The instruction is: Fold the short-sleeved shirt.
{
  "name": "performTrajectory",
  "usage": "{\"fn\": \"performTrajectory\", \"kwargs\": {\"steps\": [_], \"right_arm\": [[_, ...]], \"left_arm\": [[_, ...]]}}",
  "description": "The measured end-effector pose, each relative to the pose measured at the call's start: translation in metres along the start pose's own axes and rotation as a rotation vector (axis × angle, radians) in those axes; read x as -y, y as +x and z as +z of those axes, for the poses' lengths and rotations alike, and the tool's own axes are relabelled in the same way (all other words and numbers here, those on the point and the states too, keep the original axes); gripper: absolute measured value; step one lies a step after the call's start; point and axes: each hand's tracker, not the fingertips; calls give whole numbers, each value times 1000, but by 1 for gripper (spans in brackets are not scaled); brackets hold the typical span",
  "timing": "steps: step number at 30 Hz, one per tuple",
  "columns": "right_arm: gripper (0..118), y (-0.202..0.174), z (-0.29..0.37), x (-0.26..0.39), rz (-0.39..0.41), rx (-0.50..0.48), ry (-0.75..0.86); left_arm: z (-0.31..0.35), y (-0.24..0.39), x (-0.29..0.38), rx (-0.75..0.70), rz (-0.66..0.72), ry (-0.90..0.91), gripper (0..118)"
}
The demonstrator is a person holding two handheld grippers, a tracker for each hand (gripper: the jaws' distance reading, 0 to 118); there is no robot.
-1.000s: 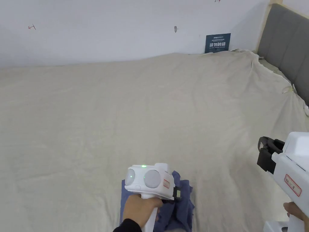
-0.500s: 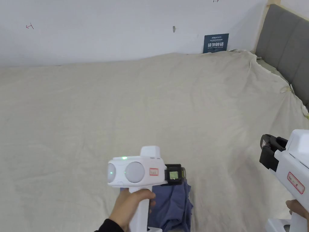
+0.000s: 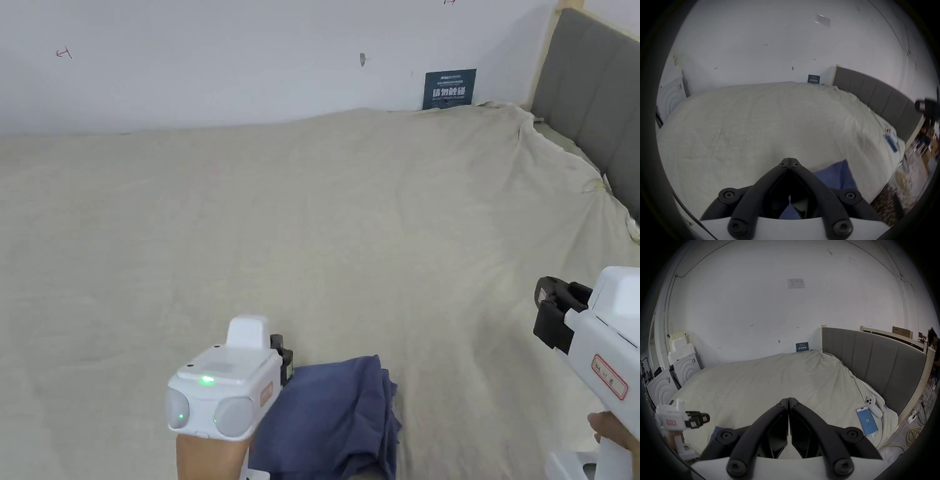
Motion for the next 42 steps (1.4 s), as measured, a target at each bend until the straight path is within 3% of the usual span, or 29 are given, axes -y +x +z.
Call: {"fn": "performTrajectory", "kwargs": {"steps": [6, 15, 29, 37, 42], "right_arm": [[0, 2, 2, 1, -3, 5, -4], [0, 16, 7, 1, -4, 33, -8], [0, 23, 11, 0, -8, 62, -8], [0, 12, 16, -9, 6, 41, 17], [0, -3, 17, -20, 24, 14, 53]], "left_arm": [[-22, 37, 33, 26, -52, -47, 0], [-53, 123, 66, 101, -254, -120, 0], [-57, 150, 69, 105, -283, -118, 0], [-11, 116, 18, 206, -116, -12, 0], [31, 83, -22, 191, -51, 117, 0]]}}
